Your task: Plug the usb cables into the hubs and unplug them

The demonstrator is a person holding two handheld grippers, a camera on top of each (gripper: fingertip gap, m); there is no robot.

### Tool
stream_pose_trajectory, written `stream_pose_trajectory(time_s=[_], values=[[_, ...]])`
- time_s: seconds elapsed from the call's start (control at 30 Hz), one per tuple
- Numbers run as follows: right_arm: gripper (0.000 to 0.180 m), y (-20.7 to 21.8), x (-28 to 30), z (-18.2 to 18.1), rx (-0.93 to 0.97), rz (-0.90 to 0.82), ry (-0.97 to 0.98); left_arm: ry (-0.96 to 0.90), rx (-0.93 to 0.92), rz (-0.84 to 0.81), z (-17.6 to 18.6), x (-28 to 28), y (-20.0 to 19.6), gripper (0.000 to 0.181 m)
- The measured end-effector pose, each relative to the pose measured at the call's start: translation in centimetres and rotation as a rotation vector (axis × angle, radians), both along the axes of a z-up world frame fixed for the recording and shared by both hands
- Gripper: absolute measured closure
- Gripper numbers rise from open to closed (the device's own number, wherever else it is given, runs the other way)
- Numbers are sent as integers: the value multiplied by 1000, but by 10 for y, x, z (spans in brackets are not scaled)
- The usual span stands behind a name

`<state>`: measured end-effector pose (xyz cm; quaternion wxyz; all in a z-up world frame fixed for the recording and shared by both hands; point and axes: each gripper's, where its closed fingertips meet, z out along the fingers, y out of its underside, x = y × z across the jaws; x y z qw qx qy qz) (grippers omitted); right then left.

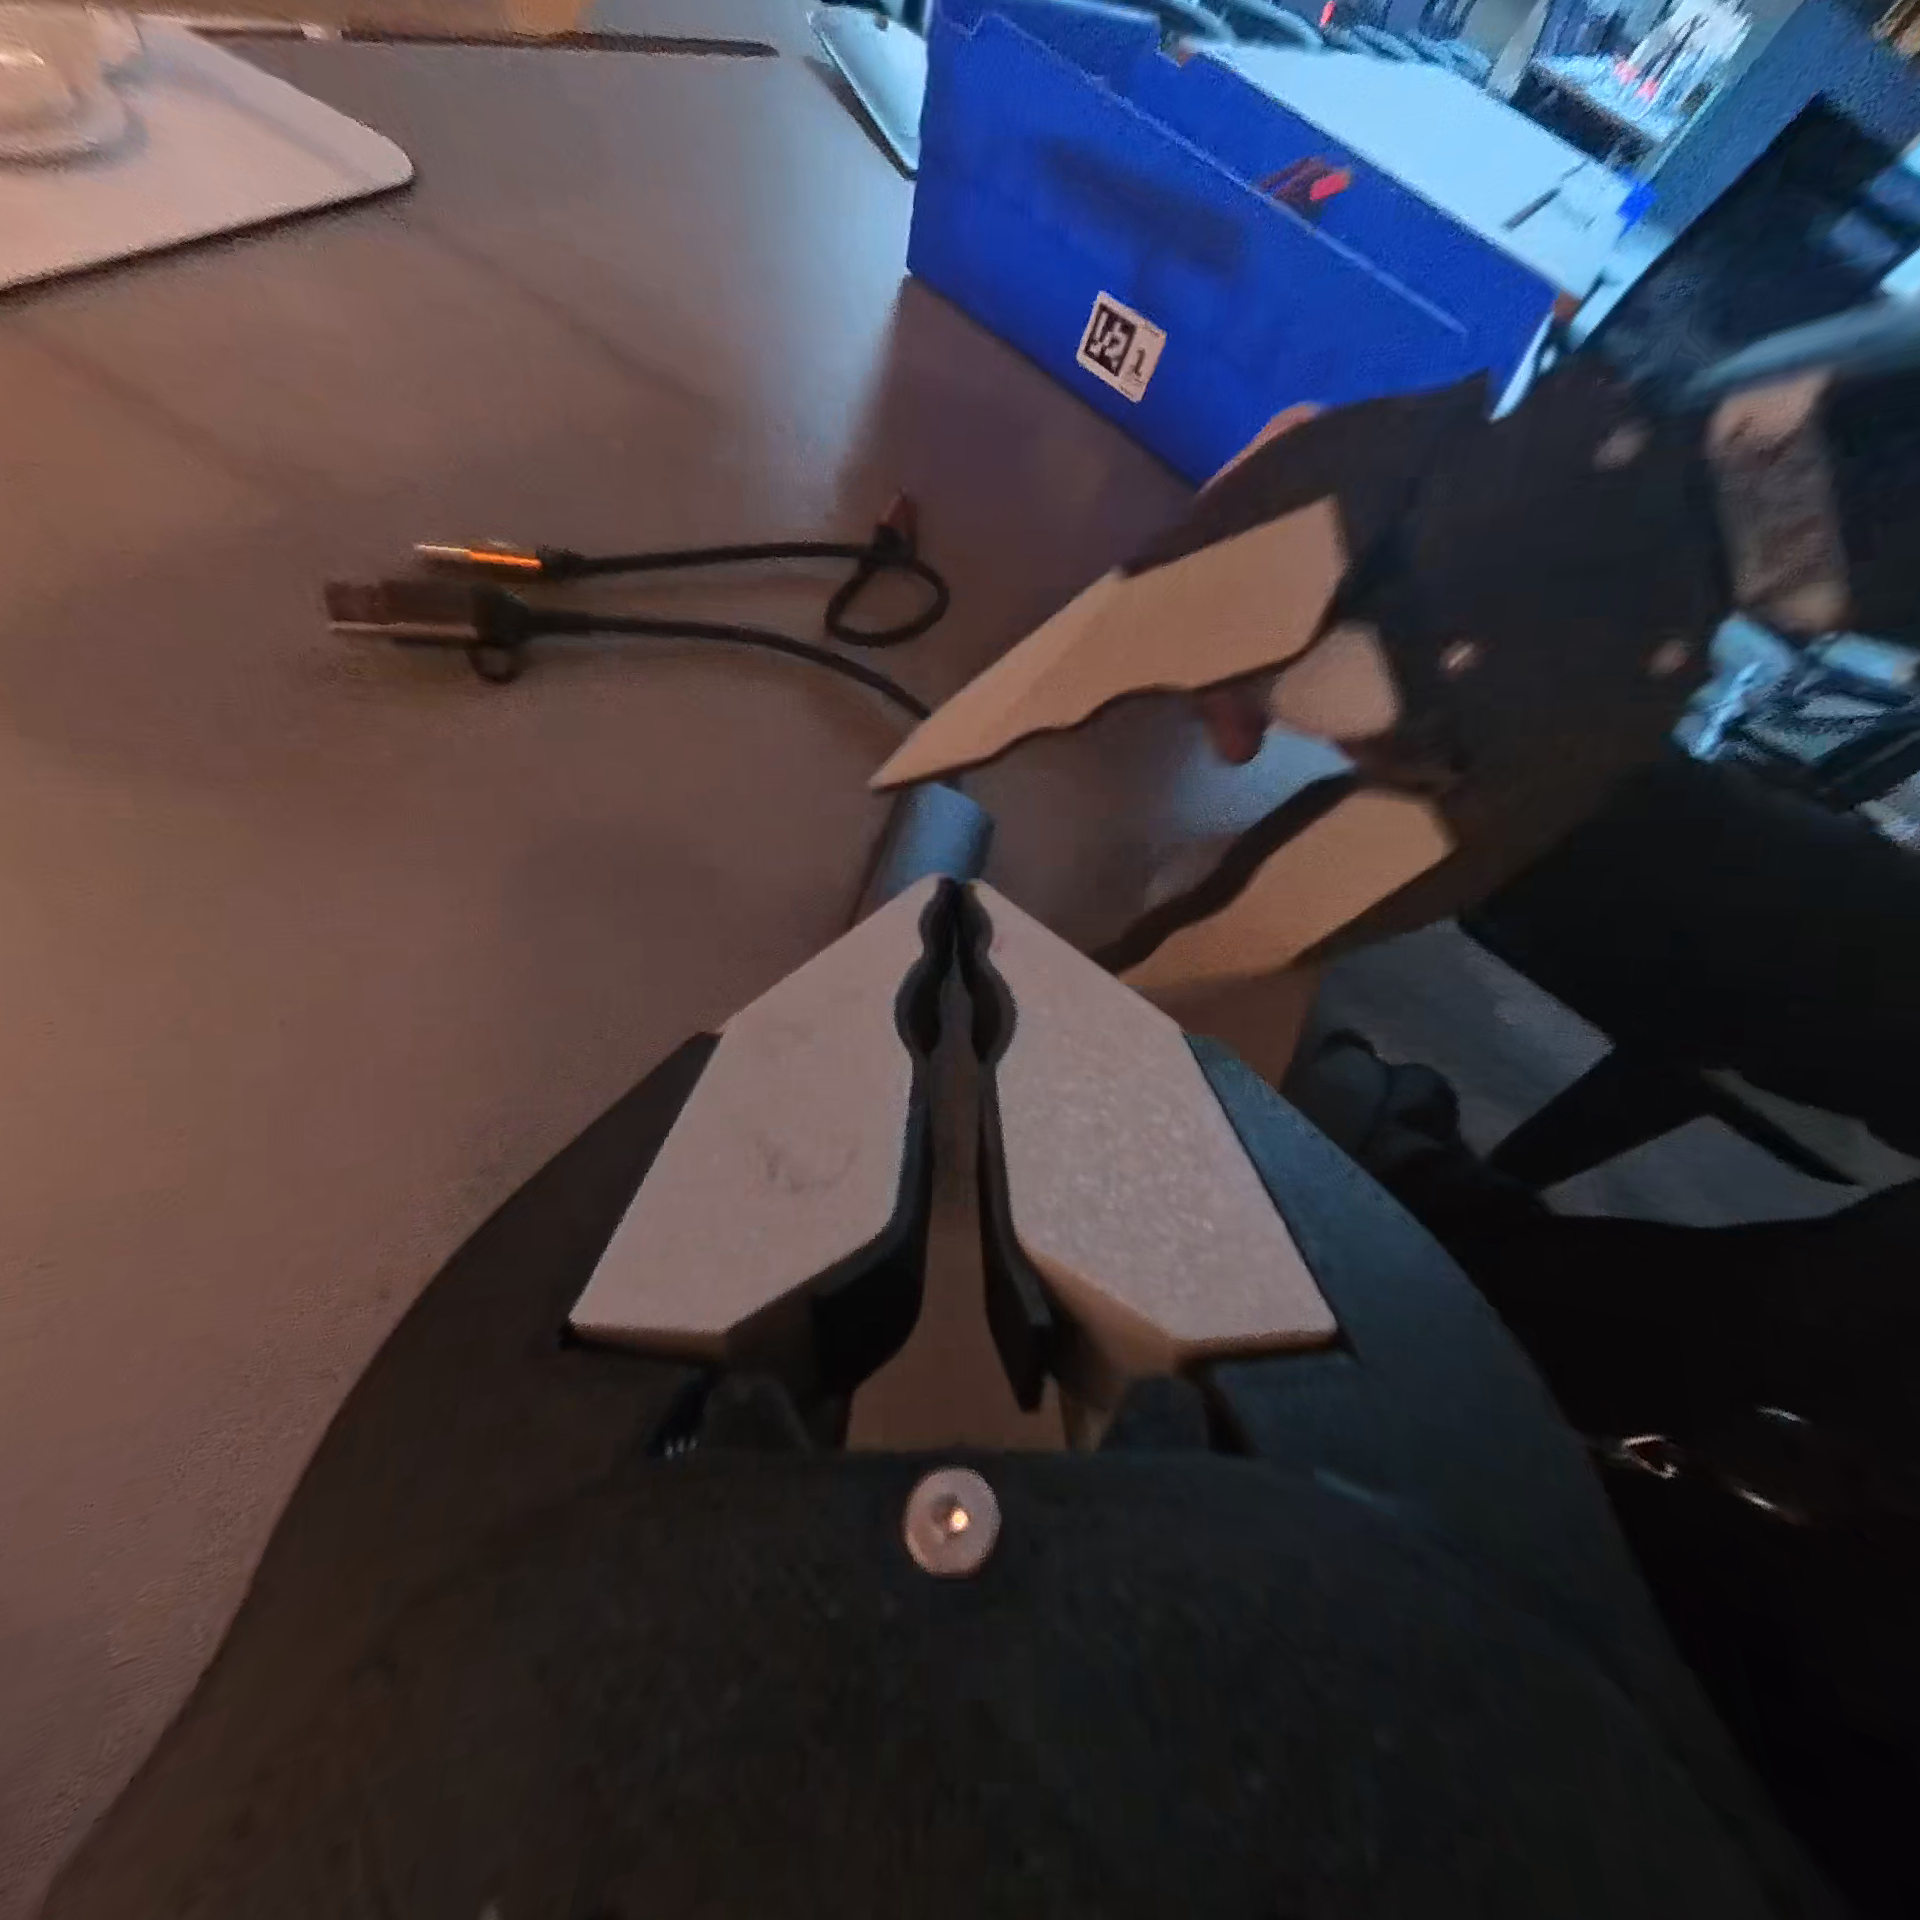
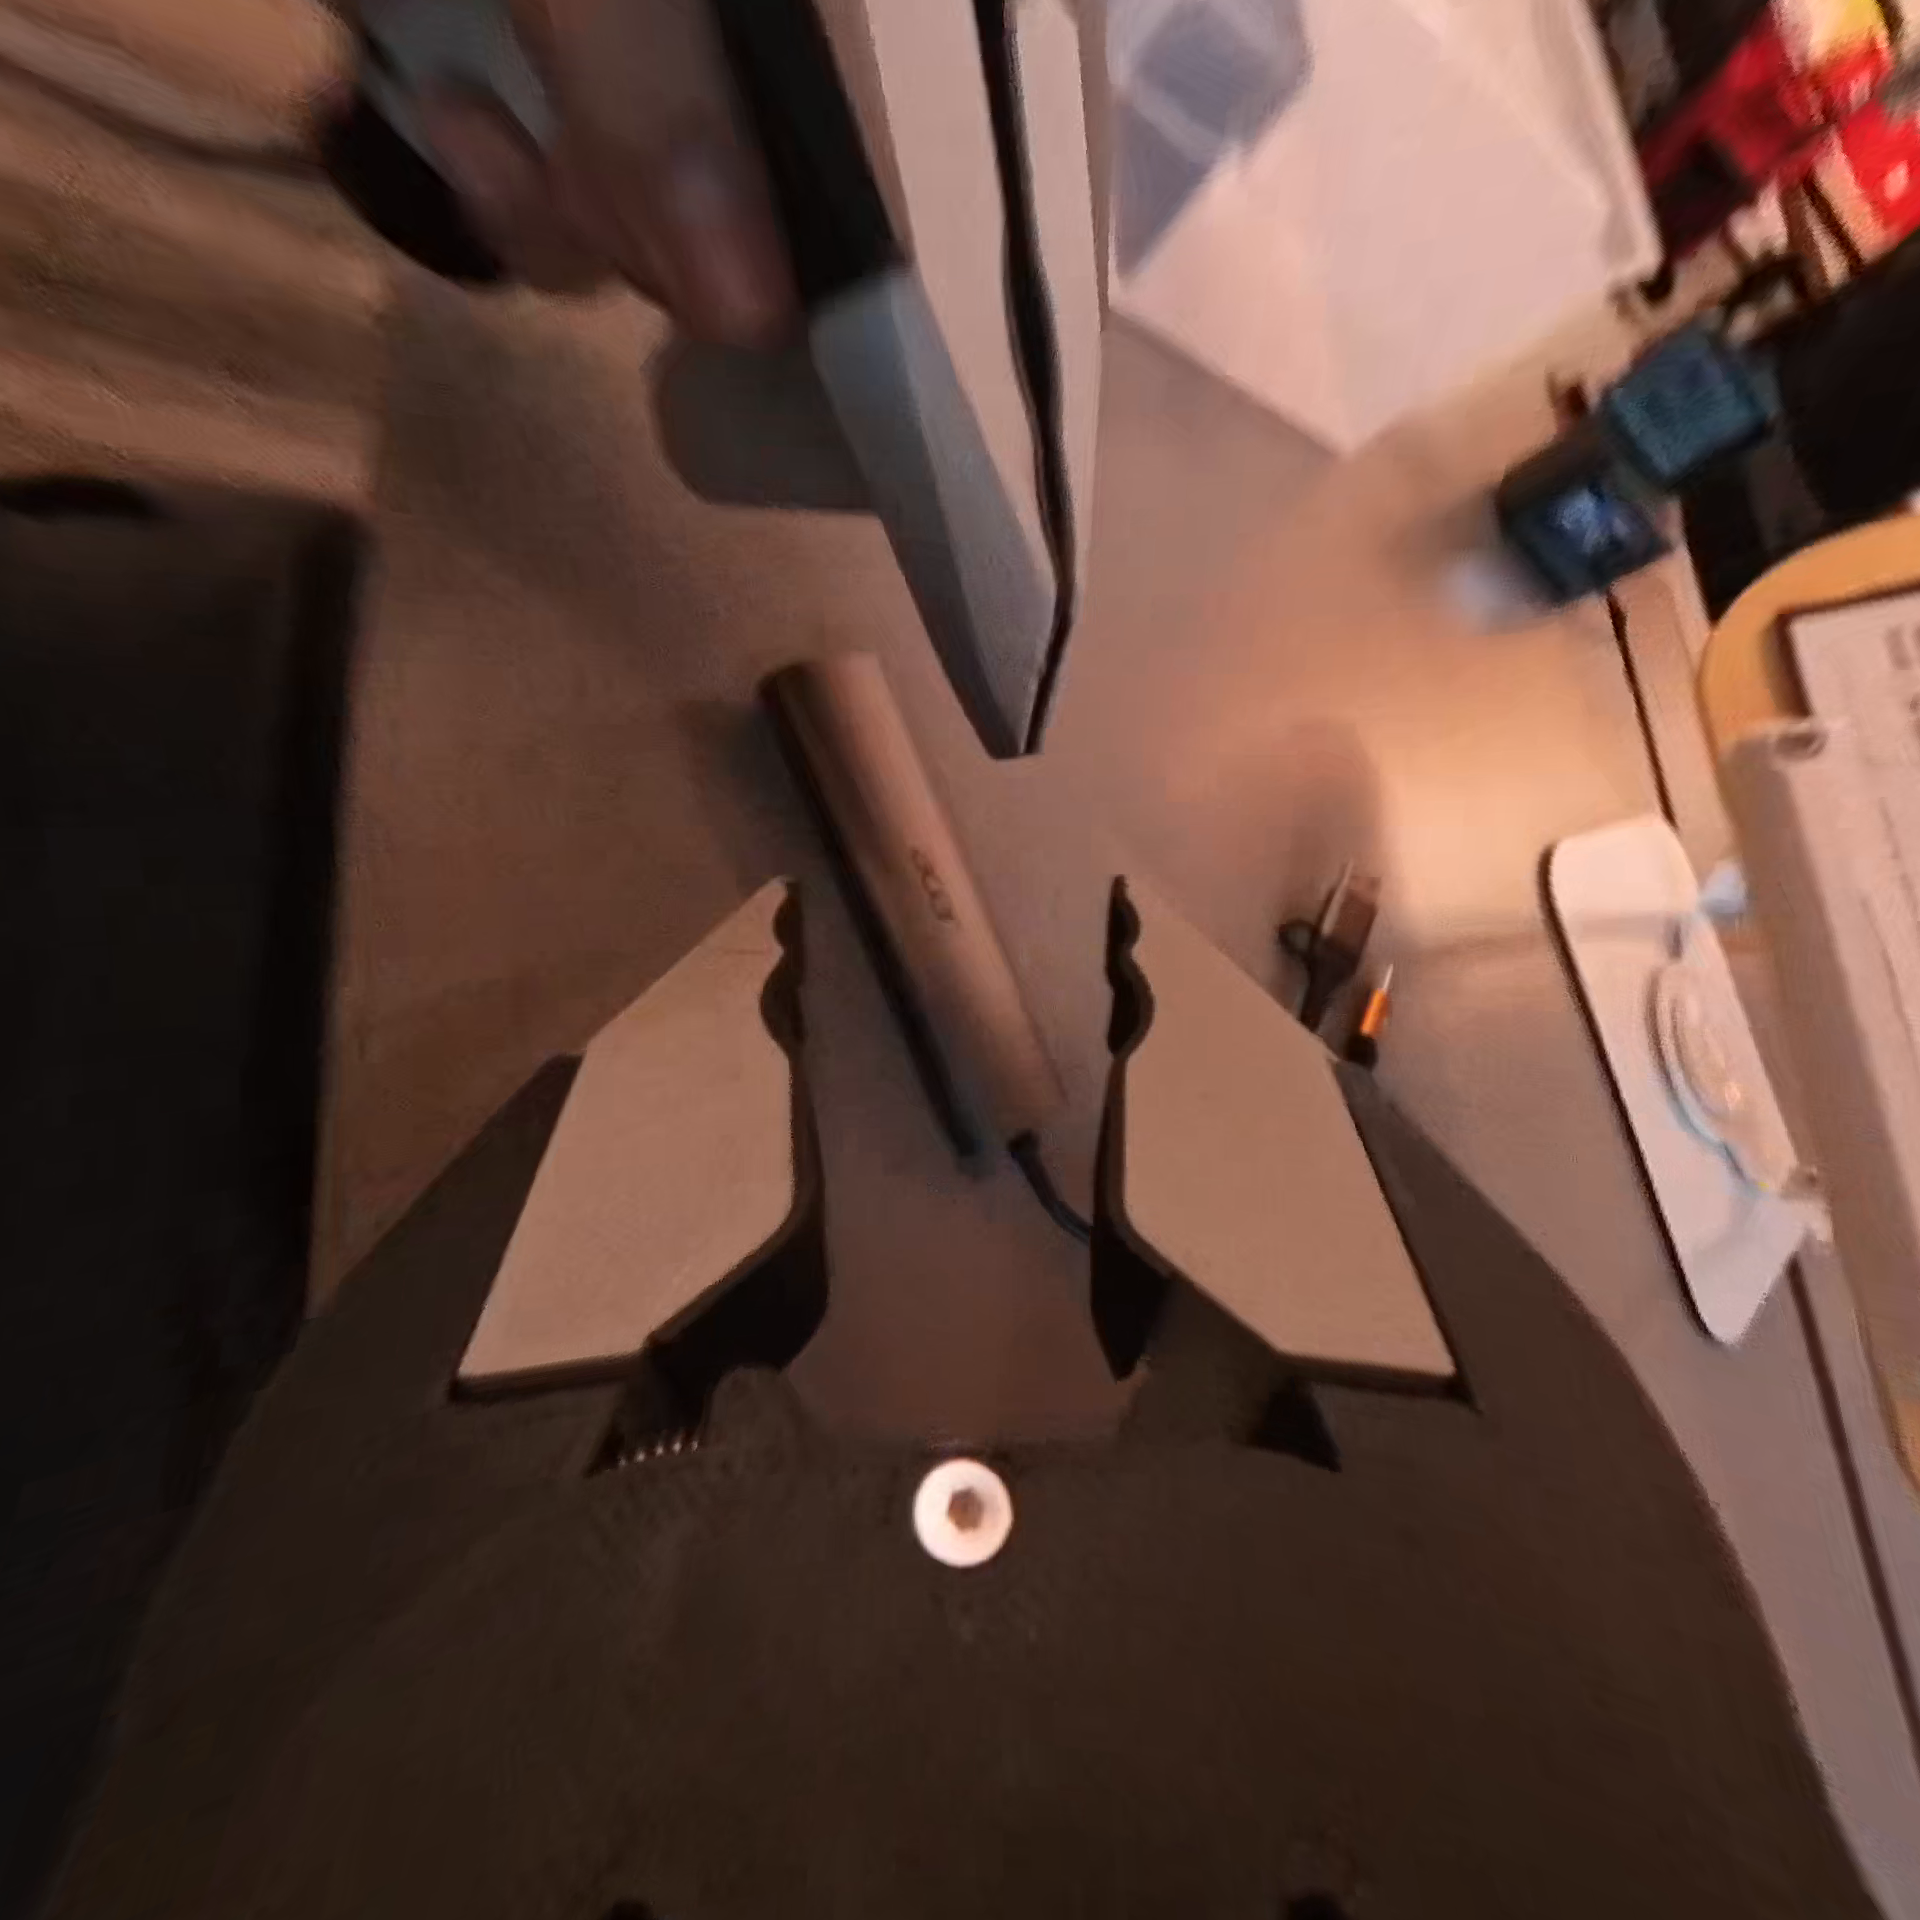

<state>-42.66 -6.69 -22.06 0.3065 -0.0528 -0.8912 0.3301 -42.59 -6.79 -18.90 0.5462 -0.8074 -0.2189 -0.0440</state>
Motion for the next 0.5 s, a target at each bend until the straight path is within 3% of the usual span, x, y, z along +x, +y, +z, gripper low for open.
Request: stream_pose_trajectory(time_s=[0.03,0.07,0.13,0.3,0.33,0.37,0.43,0.5], values=[[119,-3,-4,-9,22,-17,11,-9,15,2,0,0,0,181],[136,-5,-8,-13,25,-27,38,-2,9,6,-2,-2,0,181],[155,-6,-8,-16,66,-16,83,29,-24,15,-6,-5,-3,181],[129,7,-3,-9,57,-13,0,43,-101,-17,-12,-8,-15,179],[122,10,-1,-7,32,-5,-39,41,-116,-41,-12,-7,-16,154],[121,12,1,-5,0,8,-69,37,-150,-72,-14,-6,-17,141],[122,18,3,4,-57,20,-97,49,-240,-143,-20,-6,-18,126],[123,25,0,12,-81,4,-97,80,-344,-188,-28,-6,-17,123]])
